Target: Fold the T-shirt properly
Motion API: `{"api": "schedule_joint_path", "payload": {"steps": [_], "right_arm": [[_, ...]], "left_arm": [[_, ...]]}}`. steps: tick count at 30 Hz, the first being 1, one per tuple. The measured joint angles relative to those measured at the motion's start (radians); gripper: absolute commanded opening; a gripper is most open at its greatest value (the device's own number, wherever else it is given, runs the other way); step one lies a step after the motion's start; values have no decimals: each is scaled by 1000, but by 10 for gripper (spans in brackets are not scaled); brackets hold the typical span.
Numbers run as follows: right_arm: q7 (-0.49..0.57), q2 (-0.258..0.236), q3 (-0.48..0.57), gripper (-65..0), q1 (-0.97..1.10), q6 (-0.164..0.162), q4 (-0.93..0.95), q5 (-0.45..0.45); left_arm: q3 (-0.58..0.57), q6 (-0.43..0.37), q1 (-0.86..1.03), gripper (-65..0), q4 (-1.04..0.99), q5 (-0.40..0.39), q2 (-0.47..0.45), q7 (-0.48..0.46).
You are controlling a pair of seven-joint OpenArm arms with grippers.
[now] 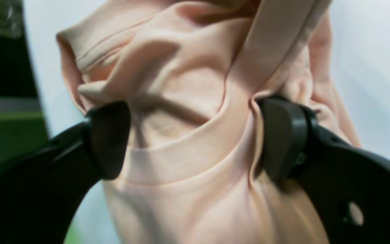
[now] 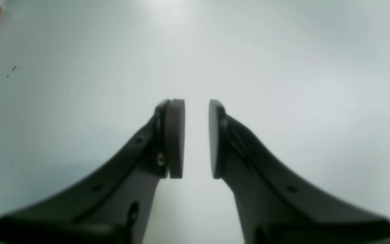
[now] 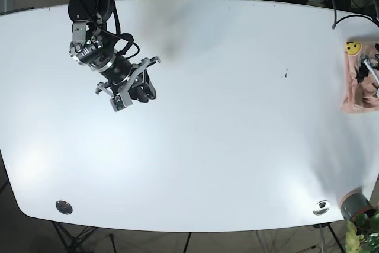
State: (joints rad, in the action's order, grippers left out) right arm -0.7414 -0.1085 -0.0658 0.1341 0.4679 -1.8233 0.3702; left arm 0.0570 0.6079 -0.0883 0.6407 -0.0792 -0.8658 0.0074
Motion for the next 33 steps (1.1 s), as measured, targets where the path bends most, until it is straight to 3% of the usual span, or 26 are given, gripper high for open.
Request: {"api": "schedule_joint_path", "payload": {"steps": [2, 7, 11, 17, 20, 25, 28, 33], "right_arm": [[0, 0, 0, -541, 1, 0, 0, 0], [6, 0, 1, -541, 8, -3, -35, 1], [4, -2, 0, -541, 21, -3, -62, -6], [6, -6, -5, -541, 22, -4, -66, -8], [10, -24, -5, -541, 22, -3, -64, -18], [169, -35, -5, -541, 58, -11, -62, -167], [284, -20, 0, -541, 97, -6, -55, -261], [452, 11, -15, -541, 147, -3, 14, -361]], "left_arm": [[0, 18, 8, -124, 25, -12, -5, 14], [-2, 66, 62, -143, 185, -200, -26, 17], [-1, 18, 116, -143, 320, -304, -50, 55], [64, -80, 222, -143, 542, -330, -3, 72], [94, -142, 252, -144, 650, -303, 68, 67], [130, -249, 285, -144, 830, -93, 273, 73], [164, -255, 298, -144, 902, 48, 410, 75], [203, -264, 329, -144, 954, 166, 625, 3]]}}
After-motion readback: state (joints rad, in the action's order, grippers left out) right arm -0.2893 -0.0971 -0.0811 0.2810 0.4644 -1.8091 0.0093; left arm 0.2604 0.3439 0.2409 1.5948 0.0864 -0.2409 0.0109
